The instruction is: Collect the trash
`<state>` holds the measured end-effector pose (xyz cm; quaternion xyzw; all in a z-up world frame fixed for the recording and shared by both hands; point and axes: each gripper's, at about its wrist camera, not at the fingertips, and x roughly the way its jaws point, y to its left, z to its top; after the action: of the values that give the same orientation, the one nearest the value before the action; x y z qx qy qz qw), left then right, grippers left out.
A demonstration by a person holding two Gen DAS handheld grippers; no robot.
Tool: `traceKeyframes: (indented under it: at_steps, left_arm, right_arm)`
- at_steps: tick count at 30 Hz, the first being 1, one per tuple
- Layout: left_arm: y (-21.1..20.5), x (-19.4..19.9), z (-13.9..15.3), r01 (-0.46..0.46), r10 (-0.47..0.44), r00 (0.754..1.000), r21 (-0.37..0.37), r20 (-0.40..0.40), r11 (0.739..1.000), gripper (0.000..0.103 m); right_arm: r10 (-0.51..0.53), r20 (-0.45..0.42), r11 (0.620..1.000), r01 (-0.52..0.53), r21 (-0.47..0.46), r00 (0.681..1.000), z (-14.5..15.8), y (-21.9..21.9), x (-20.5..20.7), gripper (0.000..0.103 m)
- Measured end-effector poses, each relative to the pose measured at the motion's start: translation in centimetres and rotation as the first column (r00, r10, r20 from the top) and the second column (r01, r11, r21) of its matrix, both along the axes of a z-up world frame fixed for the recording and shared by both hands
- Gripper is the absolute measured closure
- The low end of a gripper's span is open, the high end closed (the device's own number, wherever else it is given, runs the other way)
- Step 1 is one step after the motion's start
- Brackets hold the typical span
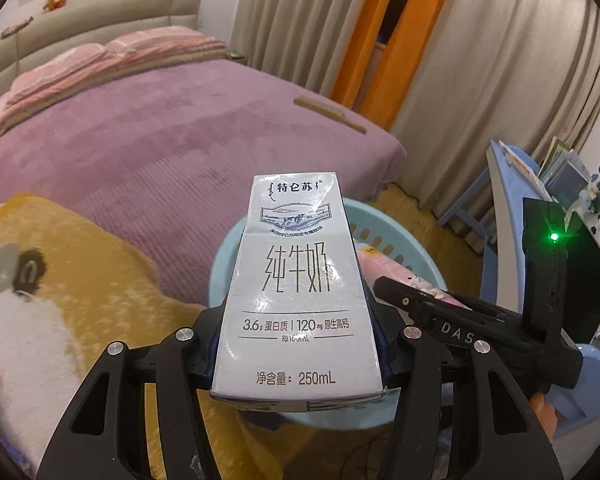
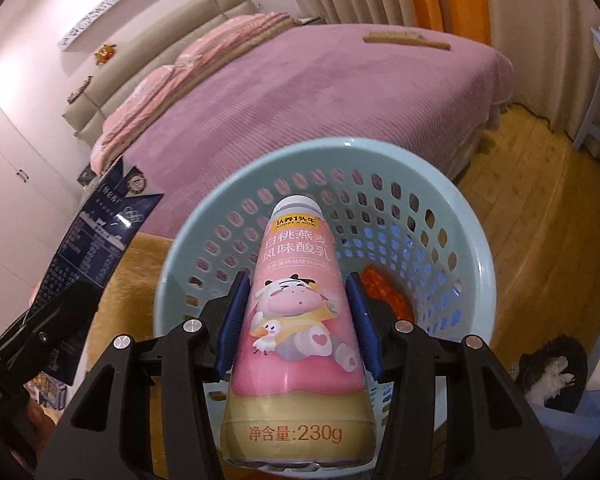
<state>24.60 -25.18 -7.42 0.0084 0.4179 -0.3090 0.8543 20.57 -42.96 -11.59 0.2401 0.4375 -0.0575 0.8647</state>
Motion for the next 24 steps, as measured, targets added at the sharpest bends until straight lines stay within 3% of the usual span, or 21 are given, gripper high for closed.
traceKeyframes:
  at_steps: [3, 5, 6, 12, 24]
  left_arm:
    - [-0.4, 0.5, -0.9, -0.001, 0.001, 1.000, -0.001, -0.015, 1.000, 0.044]
    - [-0.4, 0.5, -1.1, -0.013, 0.013, 1.000, 0.004, -0.007, 1.000, 0.031]
    - [-0.4, 0.4, -1.1, -0.012, 0.012, 1.000, 0.003, -0.003, 1.000, 0.030]
    - [0.5, -0.5, -0.9, -0.005, 0.005, 1.000, -0.008, 0.005, 1.000, 0.029]
    - [5.0, -4.0, 2.1, -0.046, 0.050, 0.997, -0.071, 0.065, 0.996, 0.029]
  right_arm:
    - [-0.003, -0.027, 1.000, 0.004, 0.013, 1.000, -0.8, -0.2, 0.7, 0.056]
    - [-0.006, -0.044, 1.000, 0.007, 0.025, 0.999, -1.5, -0.3, 1.0, 0.056]
    - [-0.004, -0.044, 0.999, 0.005, 0.033, 0.999, -1.7, -0.5, 1.1, 0.055]
    - [0.003, -0.033, 0.999, -0.002, 0.041, 0.999, -1.5, -0.7, 0.4, 0.051]
    - [0.094, 0.084, 0.996, -0.092, -0.020, 0.992, 3.7, 3.8, -2.1, 0.051]
